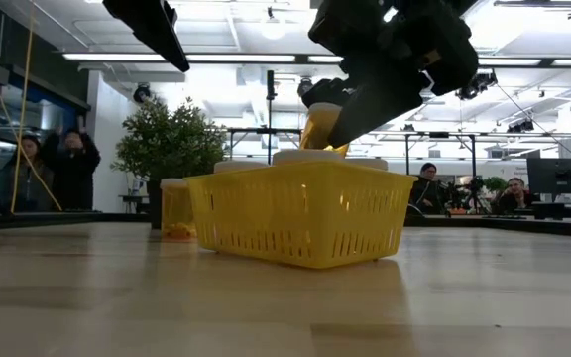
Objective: Pick and place pill bottles into a basket
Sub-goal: Put the pill bottle into the yellow transparent bin
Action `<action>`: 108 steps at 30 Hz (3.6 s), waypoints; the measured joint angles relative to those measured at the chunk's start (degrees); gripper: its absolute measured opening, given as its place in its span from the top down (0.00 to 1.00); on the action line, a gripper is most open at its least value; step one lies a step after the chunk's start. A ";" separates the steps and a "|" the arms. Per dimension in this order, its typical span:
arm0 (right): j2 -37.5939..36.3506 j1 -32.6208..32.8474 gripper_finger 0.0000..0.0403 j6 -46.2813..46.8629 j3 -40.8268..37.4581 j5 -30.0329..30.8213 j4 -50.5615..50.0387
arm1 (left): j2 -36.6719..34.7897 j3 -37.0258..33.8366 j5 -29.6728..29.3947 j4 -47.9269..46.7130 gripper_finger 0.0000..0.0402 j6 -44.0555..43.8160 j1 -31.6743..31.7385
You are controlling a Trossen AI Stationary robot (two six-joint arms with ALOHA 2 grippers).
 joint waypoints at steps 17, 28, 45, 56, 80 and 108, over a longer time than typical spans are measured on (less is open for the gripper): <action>0.00 -0.09 0.45 0.47 0.00 0.12 -0.81 | 0.00 0.00 -0.01 -0.04 0.30 0.20 0.00; 0.00 -0.09 0.38 0.37 0.00 0.12 -0.63 | 0.00 0.00 -0.02 -0.04 0.30 0.20 0.00; -9.84 -1.81 0.41 0.92 -1.60 -0.59 -10.26 | -0.04 -8.41 2.27 8.75 0.30 -1.88 -0.04; -24.03 -4.03 0.45 2.17 -30.23 3.14 39.07 | -0.04 -20.82 2.01 24.40 0.30 -2.16 -0.02; -4.13 -8.47 0.46 7.18 -17.61 1.34 45.91 | -3.37 -23.26 -0.57 16.24 0.30 -16.51 -9.09; -4.49 1.03 0.47 -1.85 -11.10 -7.04 30.75 | -3.34 -23.21 -3.10 18.39 0.30 -15.40 -9.79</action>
